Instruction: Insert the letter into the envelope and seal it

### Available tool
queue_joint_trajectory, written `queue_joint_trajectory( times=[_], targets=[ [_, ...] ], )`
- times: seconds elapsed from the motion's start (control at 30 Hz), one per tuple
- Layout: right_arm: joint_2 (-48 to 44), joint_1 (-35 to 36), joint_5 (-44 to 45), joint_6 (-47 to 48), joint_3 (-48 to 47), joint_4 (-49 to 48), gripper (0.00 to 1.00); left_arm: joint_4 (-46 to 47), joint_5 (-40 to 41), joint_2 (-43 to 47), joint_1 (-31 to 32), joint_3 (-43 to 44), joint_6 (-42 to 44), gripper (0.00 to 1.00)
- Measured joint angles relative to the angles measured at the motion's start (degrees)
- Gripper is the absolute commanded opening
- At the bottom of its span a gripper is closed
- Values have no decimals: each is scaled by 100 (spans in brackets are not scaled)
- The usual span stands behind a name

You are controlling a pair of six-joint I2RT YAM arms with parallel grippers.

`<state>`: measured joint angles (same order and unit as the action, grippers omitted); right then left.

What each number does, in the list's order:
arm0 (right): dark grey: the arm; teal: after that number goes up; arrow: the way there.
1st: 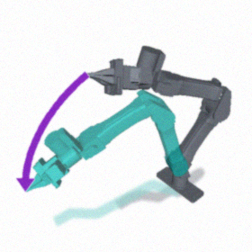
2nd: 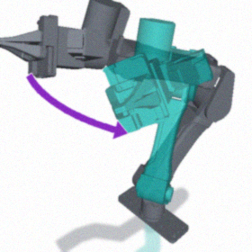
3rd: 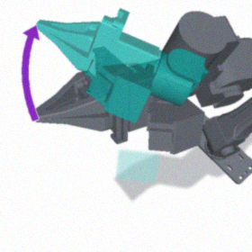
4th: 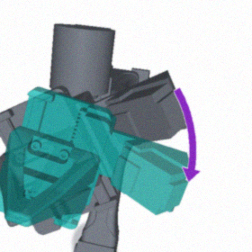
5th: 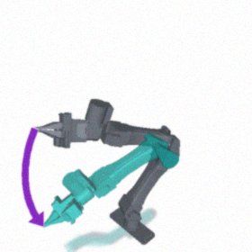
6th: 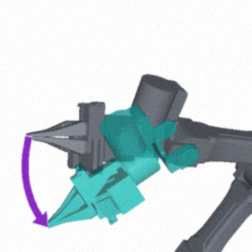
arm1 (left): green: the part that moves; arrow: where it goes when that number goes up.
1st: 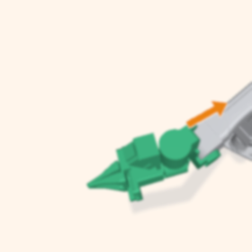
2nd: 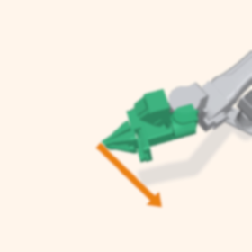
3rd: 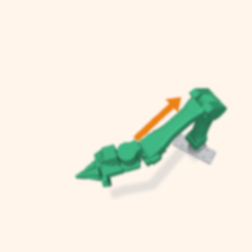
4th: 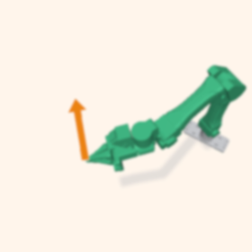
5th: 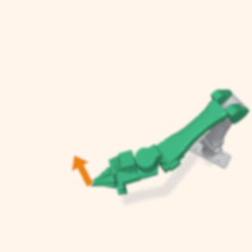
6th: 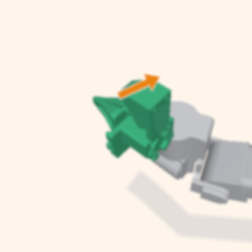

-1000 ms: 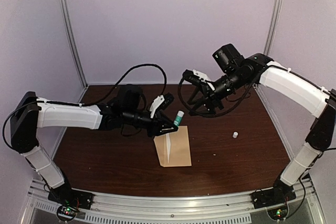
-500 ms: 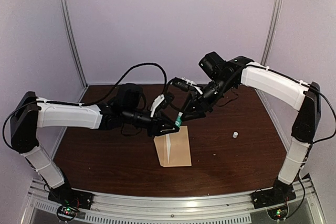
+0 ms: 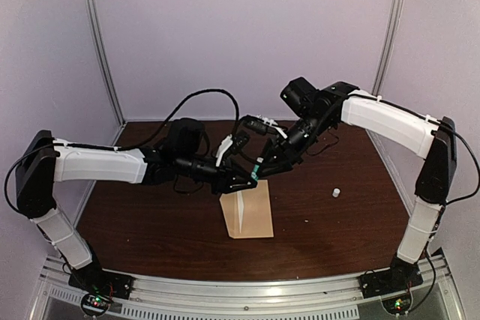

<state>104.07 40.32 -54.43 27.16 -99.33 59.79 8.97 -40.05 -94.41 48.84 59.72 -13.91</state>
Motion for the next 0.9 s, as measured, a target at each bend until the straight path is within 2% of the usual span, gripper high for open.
queue_joint_trajectory(
  times=[0.5,0.9],
  targets=[
    [0,28,7,-66,0,-52,29,7,-140,-4,0,0,-63,13],
    [0,44,4,-87,28,-166,29,39,-175,-7,0,2,-83,13]
  ],
)
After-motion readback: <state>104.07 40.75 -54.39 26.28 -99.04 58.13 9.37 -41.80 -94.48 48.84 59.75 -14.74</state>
